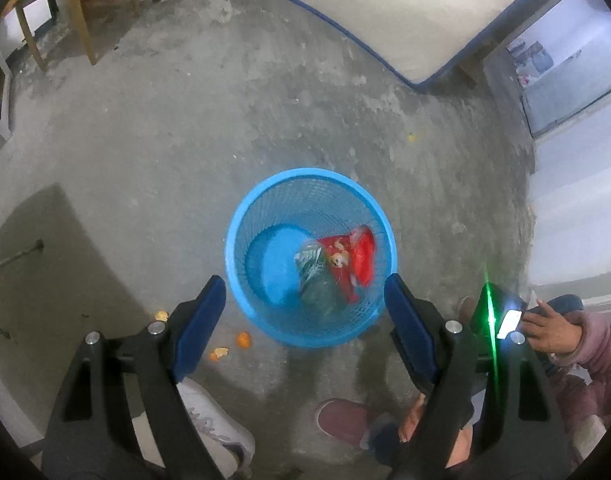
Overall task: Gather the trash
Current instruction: 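Carry bottle and red bag over the blue wastebasket and release both, then bring both tools back over the table toward the blue bag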
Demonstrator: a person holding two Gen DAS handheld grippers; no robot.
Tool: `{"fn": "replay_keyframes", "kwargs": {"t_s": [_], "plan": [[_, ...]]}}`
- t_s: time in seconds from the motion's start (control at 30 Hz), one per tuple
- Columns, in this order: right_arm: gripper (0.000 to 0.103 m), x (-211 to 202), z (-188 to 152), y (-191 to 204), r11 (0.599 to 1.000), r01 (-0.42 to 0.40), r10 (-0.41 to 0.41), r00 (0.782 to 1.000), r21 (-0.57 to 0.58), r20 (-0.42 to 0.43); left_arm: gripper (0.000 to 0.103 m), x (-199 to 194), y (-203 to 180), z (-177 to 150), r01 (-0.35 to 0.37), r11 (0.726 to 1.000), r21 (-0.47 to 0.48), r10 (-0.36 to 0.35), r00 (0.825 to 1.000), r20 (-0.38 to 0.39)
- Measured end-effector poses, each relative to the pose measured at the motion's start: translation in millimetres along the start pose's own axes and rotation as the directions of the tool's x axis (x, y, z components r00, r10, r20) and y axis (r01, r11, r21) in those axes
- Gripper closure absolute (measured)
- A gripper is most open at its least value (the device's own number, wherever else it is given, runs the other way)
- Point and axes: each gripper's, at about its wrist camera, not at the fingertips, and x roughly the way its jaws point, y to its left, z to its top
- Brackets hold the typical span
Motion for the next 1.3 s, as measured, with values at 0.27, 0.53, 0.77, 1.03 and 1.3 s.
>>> {"fn": "replay_keyframes", "kwargs": {"t_s": [0.27, 0.53, 0.77, 1.03, 1.3], "plan": [[0.081, -29, 1, -16, 0.996, -0.083, 0.082, 0.996, 0.031, 0.045, 0.026, -75, 0, -22, 0.040, 0.998, 0.040, -0.044, 0.994, 0.104], [0.069, -84, -13, -5, 0.986, -0.167, 0.168, 0.983, -0.024, 0.079, 0.026, -180, 8, -72, 0.062, 0.995, 0.073, -0.080, 0.957, 0.278], [0.059, -140, -46, 19, 0.966, -0.215, 0.231, 0.968, -0.141, 0.103, 0.025, -244, 56, -147, 0.066, 0.997, 0.027, -0.071, 0.936, 0.343], [0.039, -211, -93, 60, 0.915, -0.223, 0.278, 0.953, -0.337, 0.123, 0.023, -286, 128, -243, 0.016, 0.989, -0.145, 0.044, 0.916, 0.398], [0.026, -275, -135, 123, 0.825, -0.231, 0.344, 0.929, -0.515, 0.135, 0.022, -303, 178, -315, -0.026, 0.960, -0.278, 0.148, 0.893, 0.426]]}}
